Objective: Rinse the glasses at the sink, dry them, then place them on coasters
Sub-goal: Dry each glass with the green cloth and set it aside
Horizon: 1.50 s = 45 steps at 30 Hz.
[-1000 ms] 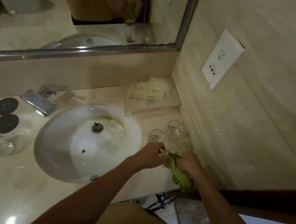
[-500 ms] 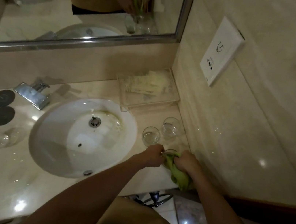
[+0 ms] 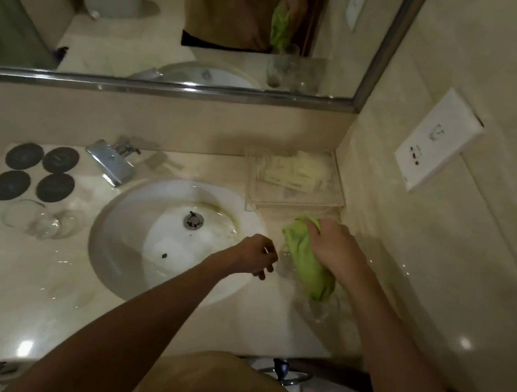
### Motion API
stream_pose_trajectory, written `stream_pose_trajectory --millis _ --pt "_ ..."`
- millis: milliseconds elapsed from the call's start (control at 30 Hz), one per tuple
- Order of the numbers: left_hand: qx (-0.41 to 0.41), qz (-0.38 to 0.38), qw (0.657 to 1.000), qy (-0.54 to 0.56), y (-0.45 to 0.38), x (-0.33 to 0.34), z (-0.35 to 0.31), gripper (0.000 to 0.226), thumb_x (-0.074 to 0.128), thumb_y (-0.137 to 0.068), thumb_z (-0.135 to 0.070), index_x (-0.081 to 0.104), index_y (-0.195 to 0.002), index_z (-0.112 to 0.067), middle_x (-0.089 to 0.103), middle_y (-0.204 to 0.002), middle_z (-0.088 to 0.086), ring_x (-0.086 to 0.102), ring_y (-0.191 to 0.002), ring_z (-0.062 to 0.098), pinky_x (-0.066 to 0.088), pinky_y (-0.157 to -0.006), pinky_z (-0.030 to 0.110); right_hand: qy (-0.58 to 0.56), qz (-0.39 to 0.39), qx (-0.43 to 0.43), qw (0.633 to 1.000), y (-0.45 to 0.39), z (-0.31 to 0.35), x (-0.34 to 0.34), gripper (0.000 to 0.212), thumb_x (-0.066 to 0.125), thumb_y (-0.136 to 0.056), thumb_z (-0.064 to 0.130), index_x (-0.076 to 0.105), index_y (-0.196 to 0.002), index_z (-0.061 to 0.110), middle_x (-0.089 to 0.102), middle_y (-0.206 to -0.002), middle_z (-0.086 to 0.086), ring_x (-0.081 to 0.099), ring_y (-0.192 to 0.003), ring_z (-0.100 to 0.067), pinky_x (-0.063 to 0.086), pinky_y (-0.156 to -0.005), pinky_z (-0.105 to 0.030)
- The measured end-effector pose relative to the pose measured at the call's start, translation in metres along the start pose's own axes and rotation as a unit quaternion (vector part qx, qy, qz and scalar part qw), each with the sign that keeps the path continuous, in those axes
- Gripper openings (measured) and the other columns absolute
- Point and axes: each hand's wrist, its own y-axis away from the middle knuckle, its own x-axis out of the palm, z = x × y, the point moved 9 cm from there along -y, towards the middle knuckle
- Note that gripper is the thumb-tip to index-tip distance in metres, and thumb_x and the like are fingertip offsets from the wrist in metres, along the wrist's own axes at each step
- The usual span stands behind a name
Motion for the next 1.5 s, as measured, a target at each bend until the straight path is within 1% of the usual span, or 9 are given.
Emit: stream_pose_trajectory --millis 200,300,500,667,800,900,1000,1267,1500 --pt "-0.019 -0.08 0.996 0.033 0.044 -0.093 0.067 0.018 0.047 -0.1 -0.01 0.062 -0.106 -0.003 0.072 -0.093 0.011 0.065 -0.059 0.016 0.047 -0.05 0.02 0.014 -0.057 -0.139 0.989 0.008 0.12 0.023 0.04 0.037 -0.106 0.039 0.066 -0.115 0.013 0.066 -0.11 -0.017 0.062 -0.103 -0.037 0.042 -0.076 -0.036" --pt "-0.018 -0.12 0.991 0.052 0.07 -0.14 0.105 0.016 0.048 -0.1 -0.009 0.062 -0.105 -0.004 0.072 -0.094 0.013 0.064 -0.06 0.018 0.044 -0.043 0.018 0.03 -0.086 -0.155 0.984 0.014 0.175 0.037 0.047 0.033 -0.106 0.043 0.065 -0.11 0.009 0.067 -0.107 -0.017 0.062 -0.1 -0.038 0.042 -0.074 -0.038" --pt "-0.03 -0.189 0.979 0.065 0.116 -0.225 0.19 0.021 0.054 -0.097 -0.014 0.068 -0.108 -0.004 0.073 -0.092 0.014 0.067 -0.063 0.019 0.052 -0.056 0.029 -0.032 -0.098 -0.142 0.985 0.024 0.269 0.073 0.053 0.031 -0.106 0.043 0.064 -0.107 0.002 0.066 -0.107 -0.023 0.06 -0.105 -0.039 0.045 -0.082 -0.041" --pt "-0.069 -0.345 0.933 -0.073 0.157 -0.301 0.257 0.021 0.064 -0.088 -0.02 0.067 -0.105 -0.009 0.069 -0.111 0.013 0.063 -0.107 0.033 0.049 -0.086 0.039 -0.195 -0.015 -0.081 0.977 0.021 0.314 0.122 0.053 0.044 -0.104 0.041 0.053 -0.063 0.008 0.057 -0.063 -0.009 0.057 -0.065 -0.028 0.038 -0.063 -0.034" --pt "-0.144 -0.362 0.889 -0.239 0.171 -0.331 0.29 0.058 0.069 -0.084 -0.042 0.05 -0.135 -0.023 0.045 -0.143 0.007 0.042 -0.13 0.032 0.034 -0.103 0.05 -0.431 0.145 -0.005 0.891 0.028 0.329 0.171 0.024 0.062 -0.098 0.025 0.071 -0.106 0.004 0.076 -0.099 -0.012 0.073 -0.092 -0.025 0.059 -0.084 -0.039" --pt "-0.192 -0.327 0.895 -0.234 0.167 -0.34 0.322 0.08 0.074 -0.08 -0.05 0.034 -0.146 -0.028 0.028 -0.153 0.009 0.03 -0.137 0.036 0.03 -0.107 0.057 -0.475 0.219 -0.001 0.852 0.039 0.341 0.187 0.018 0.063 -0.096 0.01 0.068 -0.111 0.002 0.075 -0.106 -0.013 0.073 -0.093 -0.021 0.06 -0.08 -0.032" --pt "-0.2 -0.3 0.917 -0.172 0.159 -0.34 0.346 0.09 0.078 -0.078 -0.049 0.028 -0.149 -0.024 0.031 -0.146 0.014 0.035 -0.131 0.04 0.039 -0.102 0.058 -0.487 0.2 0.005 0.85 0.043 0.342 0.188 0.01 0.06 -0.098 0.01 0.069 -0.099 0.007 0.077 -0.095 -0.006 0.074 -0.085 -0.015 0.06 -0.073 -0.026" --pt "-0.143 -0.348 0.918 -0.125 0.157 -0.334 0.352 0.073 0.08 -0.082 -0.026 0.039 -0.14 -0.012 0.038 -0.133 0.02 0.044 -0.117 0.048 0.048 -0.092 0.054 -0.522 0.095 -0.011 0.848 0.045 0.327 0.166 0.018 0.053 -0.103 0.023 0.069 -0.103 0.016 0.076 -0.102 -0.006 0.072 -0.099 -0.022 0.056 -0.092 -0.046" --pt "-0.095 -0.429 0.894 0.088 0.155 -0.315 0.313 0.061 0.078 -0.081 -0.042 0.049 -0.127 -0.014 0.058 -0.114 0.016 0.059 -0.096 0.031 0.053 -0.09 0.043 -0.624 0.071 0.009 0.778 0.046 0.297 0.157 0.03 0.049 -0.104 0.026 0.061 -0.125 0.008 0.07 -0.12 -0.015 0.066 -0.114 -0.03 0.051 -0.099 -0.052"
